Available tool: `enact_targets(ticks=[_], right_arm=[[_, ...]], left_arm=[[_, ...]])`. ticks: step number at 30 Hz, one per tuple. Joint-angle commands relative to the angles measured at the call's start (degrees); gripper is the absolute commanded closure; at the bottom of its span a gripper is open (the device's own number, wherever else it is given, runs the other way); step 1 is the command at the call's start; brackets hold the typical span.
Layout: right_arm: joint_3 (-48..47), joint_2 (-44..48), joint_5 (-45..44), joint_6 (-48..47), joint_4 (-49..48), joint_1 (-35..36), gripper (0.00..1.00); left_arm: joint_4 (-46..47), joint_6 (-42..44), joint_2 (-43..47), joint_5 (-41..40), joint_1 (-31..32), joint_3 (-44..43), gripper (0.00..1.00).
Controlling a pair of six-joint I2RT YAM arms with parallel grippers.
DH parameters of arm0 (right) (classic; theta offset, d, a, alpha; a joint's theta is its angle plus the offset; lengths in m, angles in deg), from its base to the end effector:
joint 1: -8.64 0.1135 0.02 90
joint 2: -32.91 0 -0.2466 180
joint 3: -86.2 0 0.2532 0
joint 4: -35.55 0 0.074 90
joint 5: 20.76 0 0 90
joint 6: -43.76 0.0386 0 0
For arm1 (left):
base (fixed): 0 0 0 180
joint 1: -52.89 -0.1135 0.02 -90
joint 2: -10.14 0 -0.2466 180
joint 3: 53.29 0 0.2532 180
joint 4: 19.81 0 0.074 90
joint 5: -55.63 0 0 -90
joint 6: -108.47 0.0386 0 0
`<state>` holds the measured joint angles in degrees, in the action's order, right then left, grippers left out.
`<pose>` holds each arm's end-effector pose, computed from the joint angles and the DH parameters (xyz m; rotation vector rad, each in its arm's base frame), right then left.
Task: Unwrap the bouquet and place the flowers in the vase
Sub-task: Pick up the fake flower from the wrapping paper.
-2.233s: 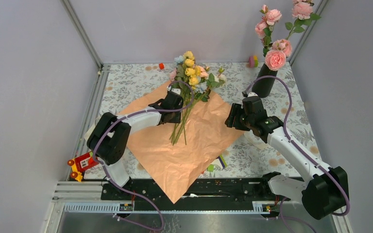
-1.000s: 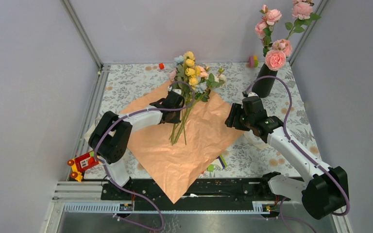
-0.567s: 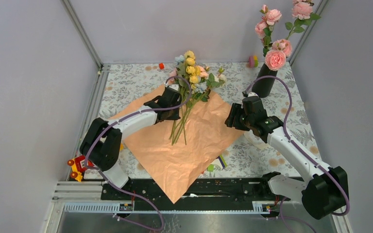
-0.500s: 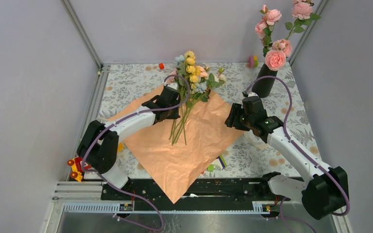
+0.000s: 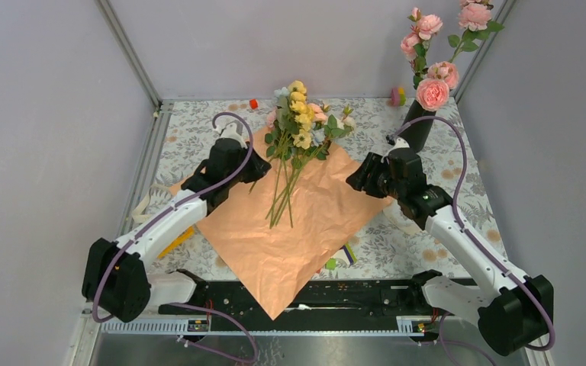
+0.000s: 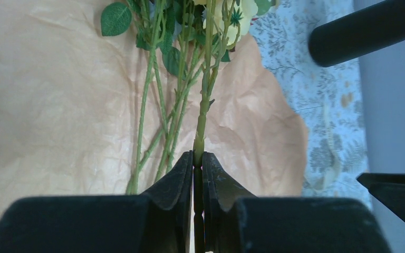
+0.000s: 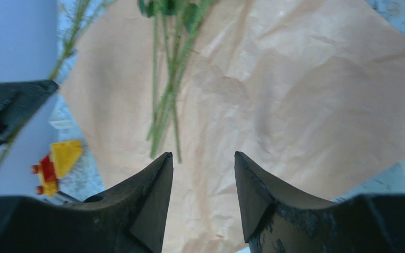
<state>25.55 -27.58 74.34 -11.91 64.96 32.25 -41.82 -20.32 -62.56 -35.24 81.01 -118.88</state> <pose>0.2276 0.1032 0.2739 0.1454 2.1528 0.6964 0.2616 -0.1391 0.2628 -0.2099 2.1445 -0.6844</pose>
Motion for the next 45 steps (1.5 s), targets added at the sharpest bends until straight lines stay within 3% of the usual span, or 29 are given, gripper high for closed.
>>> enact_targets(ticks=[1, 6, 13, 20, 25, 41, 45], right_arm=[[0.3, -1.4, 5.2, 8.3, -11.6, 0.6, 0.47], [-0.8, -6.2, 4.3, 15.4, -23.1, 5.7, 0.42], [-7.0, -12.6, -1.2, 18.3, -30.4, 15.6, 0.28], [-14.1, -20.2, 0.0, 20.1, -33.7, 16.6, 0.18], [-18.9, -24.0, 1.3, 20.8, -34.3, 16.6, 0.17], [-26.1, -29.5, 2.5, 20.8, -34.7, 16.5, 0.4], [-26.8, -29.4, 2.9, 19.6, -34.7, 16.5, 0.56]], left_arm=[[9.8, -6.6, 5.0, 8.5, -2.1, 3.5, 1.0], [14.4, -7.8, 9.4, 9.6, -2.6, 6.9, 1.0], [20.0, -6.2, 16.5, 9.2, -2.9, 11.8, 1.0], [24.5, -5.4, 22.5, 11.1, -3.0, 15.6, 1.0], [28.2, -4.4, 25.4, 13.5, -3.0, 17.8, 1.0], [27.9, -0.4, 31.6, 17.6, -3.0, 21.9, 1.0], [26.4, 0.8, 32.2, 18.9, -3.0, 21.8, 1.0]])
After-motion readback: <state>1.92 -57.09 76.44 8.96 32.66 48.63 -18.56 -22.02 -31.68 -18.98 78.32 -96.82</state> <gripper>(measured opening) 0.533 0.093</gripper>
